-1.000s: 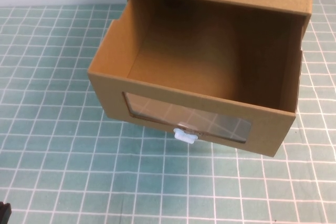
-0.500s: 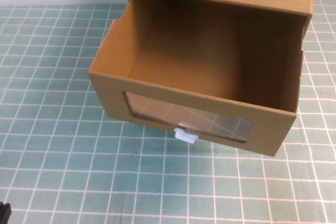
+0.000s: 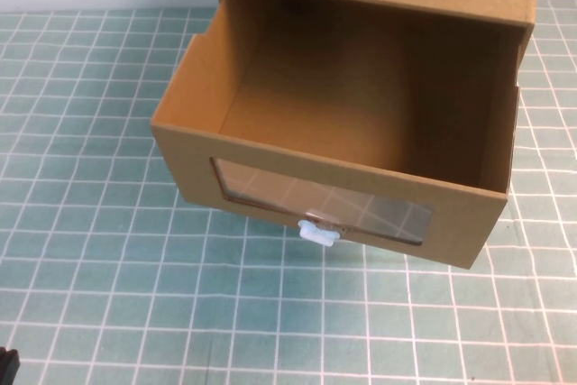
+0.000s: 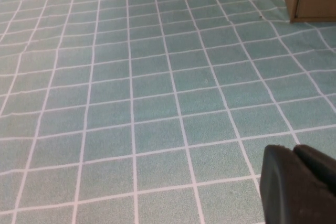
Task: Open the shoe box
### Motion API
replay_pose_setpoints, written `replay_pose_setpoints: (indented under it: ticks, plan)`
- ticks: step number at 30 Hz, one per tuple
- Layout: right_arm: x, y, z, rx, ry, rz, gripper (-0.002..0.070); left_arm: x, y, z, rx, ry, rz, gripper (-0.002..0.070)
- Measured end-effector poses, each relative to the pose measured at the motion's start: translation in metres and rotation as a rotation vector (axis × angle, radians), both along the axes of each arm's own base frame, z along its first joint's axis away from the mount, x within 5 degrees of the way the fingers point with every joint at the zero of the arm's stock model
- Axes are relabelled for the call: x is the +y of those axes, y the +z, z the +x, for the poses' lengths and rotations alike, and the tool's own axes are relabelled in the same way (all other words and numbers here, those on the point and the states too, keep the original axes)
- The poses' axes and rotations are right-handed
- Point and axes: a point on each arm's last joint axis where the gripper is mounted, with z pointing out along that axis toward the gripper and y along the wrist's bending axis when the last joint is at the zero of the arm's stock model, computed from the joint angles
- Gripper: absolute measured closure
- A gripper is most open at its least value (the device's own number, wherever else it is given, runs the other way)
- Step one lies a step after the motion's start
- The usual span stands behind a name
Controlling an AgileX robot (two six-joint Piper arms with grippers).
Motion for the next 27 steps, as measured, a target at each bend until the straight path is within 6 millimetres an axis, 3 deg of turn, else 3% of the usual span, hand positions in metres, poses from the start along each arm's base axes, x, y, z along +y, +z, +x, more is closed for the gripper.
replay_pose_setpoints:
  ticks: [27]
  plan:
    - [0.0001,-0.0028,-0.0009,0.033,0.004,-0.009,0.0689,0.0,0.0,0.0,0.0,0.001,-0.002,0.068]
